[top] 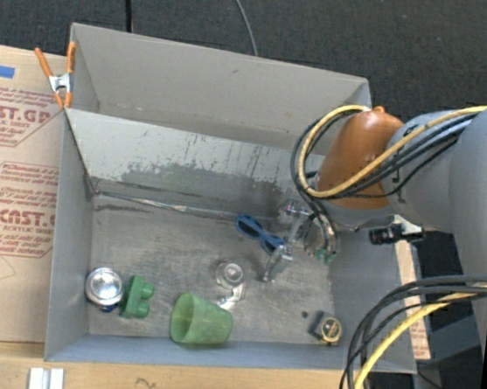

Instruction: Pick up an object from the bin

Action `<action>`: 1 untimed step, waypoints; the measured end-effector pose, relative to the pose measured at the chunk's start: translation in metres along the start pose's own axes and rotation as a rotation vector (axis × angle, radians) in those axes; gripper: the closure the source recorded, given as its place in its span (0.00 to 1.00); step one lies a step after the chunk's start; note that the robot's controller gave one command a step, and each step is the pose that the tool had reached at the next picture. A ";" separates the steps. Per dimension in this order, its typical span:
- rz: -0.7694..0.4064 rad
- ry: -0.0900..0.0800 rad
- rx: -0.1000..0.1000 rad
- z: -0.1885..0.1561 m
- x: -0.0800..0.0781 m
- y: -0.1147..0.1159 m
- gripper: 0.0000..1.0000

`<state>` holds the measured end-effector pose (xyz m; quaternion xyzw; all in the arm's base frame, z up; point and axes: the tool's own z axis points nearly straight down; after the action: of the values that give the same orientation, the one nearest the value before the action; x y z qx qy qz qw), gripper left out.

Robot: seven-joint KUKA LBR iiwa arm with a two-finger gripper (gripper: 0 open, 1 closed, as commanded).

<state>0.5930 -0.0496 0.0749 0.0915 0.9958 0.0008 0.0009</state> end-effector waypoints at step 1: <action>0.000 0.003 0.001 -0.002 0.000 0.000 1.00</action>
Offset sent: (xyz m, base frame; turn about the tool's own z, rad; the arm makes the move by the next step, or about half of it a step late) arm 0.0000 0.0000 0.0000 0.0000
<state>0.5932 -0.0500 0.0772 0.0914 0.9958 0.0005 -0.0005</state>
